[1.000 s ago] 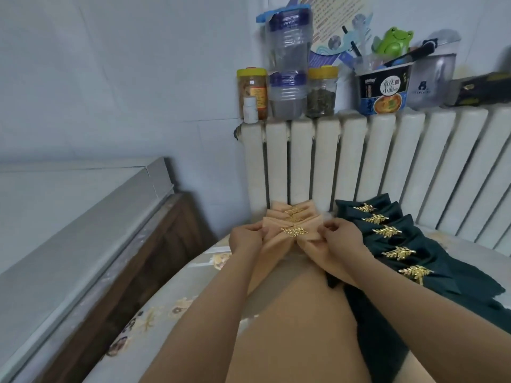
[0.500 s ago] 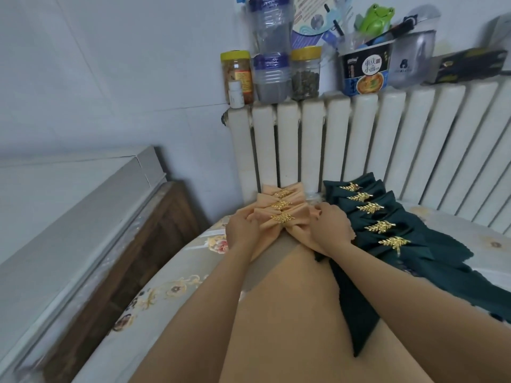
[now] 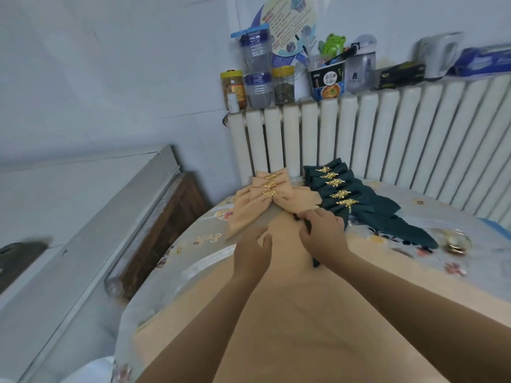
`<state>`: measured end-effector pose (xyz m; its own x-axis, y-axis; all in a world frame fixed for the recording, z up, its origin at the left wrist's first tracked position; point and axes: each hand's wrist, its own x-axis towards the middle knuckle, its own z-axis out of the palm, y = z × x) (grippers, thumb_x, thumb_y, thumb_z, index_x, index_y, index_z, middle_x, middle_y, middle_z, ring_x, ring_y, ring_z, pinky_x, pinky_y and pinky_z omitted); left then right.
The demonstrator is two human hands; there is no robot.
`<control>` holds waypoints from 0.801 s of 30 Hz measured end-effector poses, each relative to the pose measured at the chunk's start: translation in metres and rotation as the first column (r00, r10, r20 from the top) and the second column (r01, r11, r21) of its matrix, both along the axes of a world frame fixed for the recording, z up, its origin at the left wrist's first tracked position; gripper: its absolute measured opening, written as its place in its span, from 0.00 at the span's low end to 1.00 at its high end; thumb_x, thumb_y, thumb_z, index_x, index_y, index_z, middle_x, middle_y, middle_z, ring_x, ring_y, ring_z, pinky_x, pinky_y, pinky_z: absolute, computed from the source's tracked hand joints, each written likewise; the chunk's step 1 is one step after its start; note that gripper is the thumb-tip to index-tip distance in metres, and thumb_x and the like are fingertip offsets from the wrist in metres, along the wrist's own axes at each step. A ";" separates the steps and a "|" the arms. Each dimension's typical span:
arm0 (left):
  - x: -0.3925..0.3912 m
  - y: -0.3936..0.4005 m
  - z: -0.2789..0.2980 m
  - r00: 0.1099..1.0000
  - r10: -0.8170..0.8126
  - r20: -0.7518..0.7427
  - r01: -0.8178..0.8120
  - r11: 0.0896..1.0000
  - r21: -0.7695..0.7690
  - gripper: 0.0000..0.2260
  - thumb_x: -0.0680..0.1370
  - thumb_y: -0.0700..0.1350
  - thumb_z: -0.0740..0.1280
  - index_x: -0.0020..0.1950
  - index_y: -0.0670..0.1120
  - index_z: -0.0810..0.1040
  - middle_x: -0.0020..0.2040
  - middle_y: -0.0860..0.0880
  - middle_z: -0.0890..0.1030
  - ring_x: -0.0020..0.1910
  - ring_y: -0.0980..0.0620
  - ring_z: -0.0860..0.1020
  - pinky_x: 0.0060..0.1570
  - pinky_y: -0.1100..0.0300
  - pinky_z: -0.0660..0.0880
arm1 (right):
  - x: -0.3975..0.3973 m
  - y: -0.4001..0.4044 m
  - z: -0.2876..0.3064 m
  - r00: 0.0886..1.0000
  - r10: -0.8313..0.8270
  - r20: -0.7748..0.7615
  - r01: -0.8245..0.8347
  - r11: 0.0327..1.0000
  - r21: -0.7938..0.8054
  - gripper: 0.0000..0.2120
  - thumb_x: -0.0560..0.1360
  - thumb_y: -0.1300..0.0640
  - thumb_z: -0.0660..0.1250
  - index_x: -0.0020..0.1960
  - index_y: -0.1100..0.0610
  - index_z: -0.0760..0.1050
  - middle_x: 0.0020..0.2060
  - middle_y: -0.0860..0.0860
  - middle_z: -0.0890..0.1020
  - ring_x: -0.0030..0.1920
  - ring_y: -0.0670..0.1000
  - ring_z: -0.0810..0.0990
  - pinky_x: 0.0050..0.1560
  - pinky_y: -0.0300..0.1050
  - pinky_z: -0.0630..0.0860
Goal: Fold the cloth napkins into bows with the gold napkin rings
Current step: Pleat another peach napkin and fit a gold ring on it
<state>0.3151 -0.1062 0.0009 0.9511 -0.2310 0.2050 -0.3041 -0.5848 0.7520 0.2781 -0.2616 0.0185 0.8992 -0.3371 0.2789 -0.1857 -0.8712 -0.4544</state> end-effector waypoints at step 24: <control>-0.270 0.105 -0.017 0.853 -0.418 -0.312 0.519 0.622 0.587 0.39 0.67 0.62 0.73 0.73 0.58 0.60 0.75 0.52 0.55 0.74 0.48 0.53 0.72 0.54 0.53 | -0.335 0.017 -0.056 0.801 0.392 -0.453 -0.406 0.911 0.069 0.48 0.54 0.22 0.56 0.72 0.37 0.56 0.74 0.42 0.53 0.74 0.49 0.48 0.73 0.49 0.49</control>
<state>0.0447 -0.0016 -0.0162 0.6813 -0.6766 -0.2792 -0.6013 -0.7349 0.3136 -0.0564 -0.2445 -0.0372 0.9798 0.0810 -0.1830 0.0055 -0.9249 -0.3801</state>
